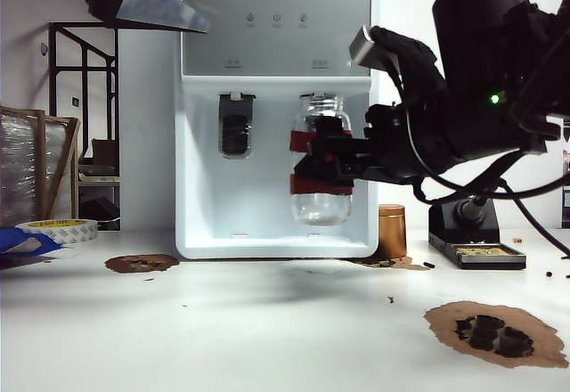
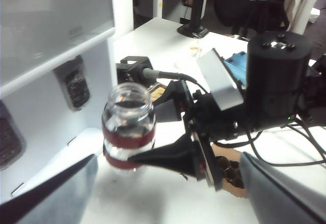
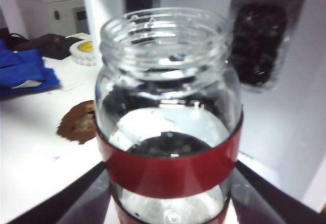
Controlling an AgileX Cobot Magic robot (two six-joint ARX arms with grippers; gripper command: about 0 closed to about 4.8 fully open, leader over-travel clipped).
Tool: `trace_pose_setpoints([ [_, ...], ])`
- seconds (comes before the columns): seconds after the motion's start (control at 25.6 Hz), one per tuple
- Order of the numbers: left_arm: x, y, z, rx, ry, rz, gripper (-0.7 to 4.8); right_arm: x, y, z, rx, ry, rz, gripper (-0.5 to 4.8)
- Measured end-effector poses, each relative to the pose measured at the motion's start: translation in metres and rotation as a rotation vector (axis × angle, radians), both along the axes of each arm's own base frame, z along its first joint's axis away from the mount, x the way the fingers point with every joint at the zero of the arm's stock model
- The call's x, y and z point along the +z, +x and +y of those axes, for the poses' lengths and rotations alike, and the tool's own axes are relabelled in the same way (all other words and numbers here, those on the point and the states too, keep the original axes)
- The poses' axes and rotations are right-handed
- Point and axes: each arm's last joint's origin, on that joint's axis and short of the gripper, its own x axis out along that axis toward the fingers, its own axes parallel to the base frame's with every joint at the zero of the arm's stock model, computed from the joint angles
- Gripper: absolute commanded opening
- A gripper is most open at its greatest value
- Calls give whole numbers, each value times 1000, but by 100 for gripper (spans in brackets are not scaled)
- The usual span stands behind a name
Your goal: Pick up the water bottle with two loops of red belts, then reach the front water dispenser and gently press the gray-black baffle horizontally to get a little water.
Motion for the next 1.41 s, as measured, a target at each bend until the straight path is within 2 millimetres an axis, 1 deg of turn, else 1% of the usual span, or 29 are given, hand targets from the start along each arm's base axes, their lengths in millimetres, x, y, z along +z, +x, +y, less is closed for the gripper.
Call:
trace_pose_setpoints([
  [0.2,0,0,-1,-3,1,1,479,13,11,3,-29,8,-57,84],
  [0.31,0,0,-1,-3,1,2,479,15,16,4,-33,2,-58,84],
  [0.47,0,0,-1,-3,0,1,479,9,24,4,-42,-17,-33,85],
  [0.74,0,0,-1,-3,1,3,479,-2,27,5,-44,-42,3,84],
  [0.94,0,0,-1,-3,1,3,479,-2,31,-1,-65,-39,-2,84],
  [0.98,0,0,-1,-4,1,3,479,0,36,-5,-82,-36,-8,84],
  [1.09,0,-1,-1,-4,2,4,479,4,42,-8,-90,-26,-22,84],
  [1.21,0,-1,-1,-3,2,4,479,9,51,-6,-77,-14,-39,85],
  [1.41,-1,-1,-1,-4,3,7,479,-2,58,-2,-43,-20,-11,84],
])
